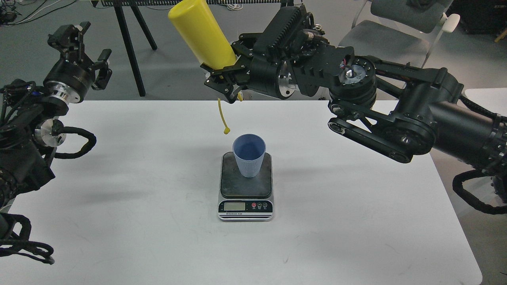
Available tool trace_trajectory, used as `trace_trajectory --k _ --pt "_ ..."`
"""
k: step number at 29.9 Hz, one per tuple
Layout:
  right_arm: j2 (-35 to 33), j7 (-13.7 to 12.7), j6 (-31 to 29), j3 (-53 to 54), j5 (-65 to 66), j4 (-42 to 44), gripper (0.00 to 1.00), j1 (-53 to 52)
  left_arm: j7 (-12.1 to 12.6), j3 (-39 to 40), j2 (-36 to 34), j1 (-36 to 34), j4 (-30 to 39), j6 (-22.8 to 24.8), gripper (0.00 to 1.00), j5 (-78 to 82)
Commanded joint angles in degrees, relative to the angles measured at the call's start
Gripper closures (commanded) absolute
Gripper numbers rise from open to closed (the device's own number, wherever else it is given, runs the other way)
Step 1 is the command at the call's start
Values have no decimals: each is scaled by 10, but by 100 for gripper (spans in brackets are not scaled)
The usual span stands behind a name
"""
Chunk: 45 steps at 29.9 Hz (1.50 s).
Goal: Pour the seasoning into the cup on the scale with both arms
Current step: 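Tilt the bottle nozzle over the blue cup and pour, then raise the bottle away from the cup and turn it upright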
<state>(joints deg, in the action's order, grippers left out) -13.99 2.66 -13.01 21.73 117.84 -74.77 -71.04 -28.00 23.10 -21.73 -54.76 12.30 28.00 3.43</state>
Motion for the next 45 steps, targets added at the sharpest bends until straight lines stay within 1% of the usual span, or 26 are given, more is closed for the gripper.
trace_trajectory --k 1,9,17,28,31,33,35,36,39,42,44,45 --pt "-22 1 -1 -14 2 -8 50 5 0 -1 -2 0 0 0 21 0" --pt "-54 3 0 -20 5 -33 50 41 0 -1 -2 0 0 0 21 1" --pt "-56 5 17 -20 51 -32 50 100 0 -2 -3 0 0 0 21 1" --pt "-52 6 22 -18 51 -26 51 102 0 -1 -1 2 0 0 21 1" --pt "-53 6 10 8 18 -21 51 86 0 0 -3 -1 0 0 21 1" --pt "-56 2 -29 52 -85 0 51 64 0 0 -3 -3 0 0 21 1" --pt "-62 -13 -79 98 -235 41 51 44 0 -1 -2 -5 0 0 21 1" --pt "-72 -29 -96 120 -303 58 51 40 0 -2 -2 -6 0 0 21 1" --pt "-117 -90 -150 183 -526 95 51 41 0 -1 0 -6 0 0 21 1" --pt "-158 -140 -150 213 -779 117 50 68 0 -1 2 -6 0 0 21 1" --pt "-183 -181 -150 223 -989 123 51 114 0 -1 2 -10 0 0 21 2" --pt "-193 -190 -150 223 -1063 121 51 135 0 -1 3 -12 0 0 21 2"
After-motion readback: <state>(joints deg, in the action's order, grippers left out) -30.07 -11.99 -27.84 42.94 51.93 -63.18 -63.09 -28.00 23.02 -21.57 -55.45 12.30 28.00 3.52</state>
